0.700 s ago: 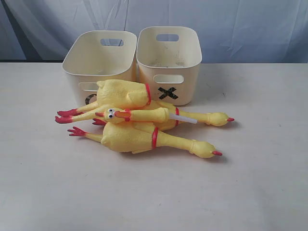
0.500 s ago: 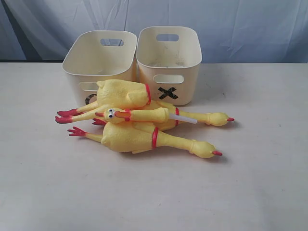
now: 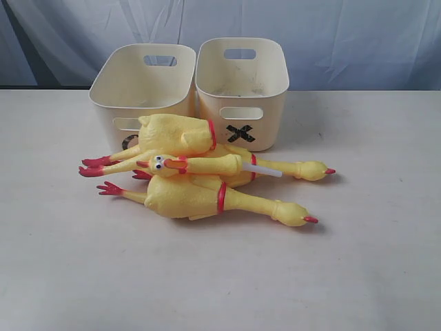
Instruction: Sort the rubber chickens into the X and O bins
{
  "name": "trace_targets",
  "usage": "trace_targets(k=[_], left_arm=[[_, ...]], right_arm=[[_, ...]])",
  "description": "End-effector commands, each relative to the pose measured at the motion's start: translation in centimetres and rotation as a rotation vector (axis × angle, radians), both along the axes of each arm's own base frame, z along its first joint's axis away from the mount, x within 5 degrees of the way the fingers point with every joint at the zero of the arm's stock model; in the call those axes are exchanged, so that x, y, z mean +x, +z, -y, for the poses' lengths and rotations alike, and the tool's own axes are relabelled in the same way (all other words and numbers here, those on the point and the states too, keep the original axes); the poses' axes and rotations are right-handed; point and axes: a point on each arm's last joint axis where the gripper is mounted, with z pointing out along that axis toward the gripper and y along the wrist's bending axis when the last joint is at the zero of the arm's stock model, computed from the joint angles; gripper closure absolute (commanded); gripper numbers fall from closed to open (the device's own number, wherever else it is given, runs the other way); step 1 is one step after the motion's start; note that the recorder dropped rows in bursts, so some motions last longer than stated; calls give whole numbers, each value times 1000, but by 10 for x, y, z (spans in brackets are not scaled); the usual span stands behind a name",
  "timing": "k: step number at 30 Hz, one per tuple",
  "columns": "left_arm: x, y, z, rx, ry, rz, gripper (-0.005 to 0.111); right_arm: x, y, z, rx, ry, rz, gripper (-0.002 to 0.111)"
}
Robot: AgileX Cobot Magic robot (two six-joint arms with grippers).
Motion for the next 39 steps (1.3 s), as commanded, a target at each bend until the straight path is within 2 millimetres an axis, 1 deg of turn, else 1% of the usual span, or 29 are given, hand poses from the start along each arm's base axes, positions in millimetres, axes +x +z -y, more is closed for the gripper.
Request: trace_targets(k=[1, 25, 30, 39], left_arm=[[0, 0, 0, -12, -1, 3, 106], [0, 0, 0, -12, -1, 3, 106], [0, 0, 0, 18, 2, 2, 106], [0, 0, 0, 18, 2, 2, 106]], right_arm=[[0, -1, 0, 6, -4, 7, 108], [0, -1, 0, 6, -4, 7, 108], [0, -1, 0, 6, -4, 7, 108], [0, -1, 0, 6, -4, 7, 108]])
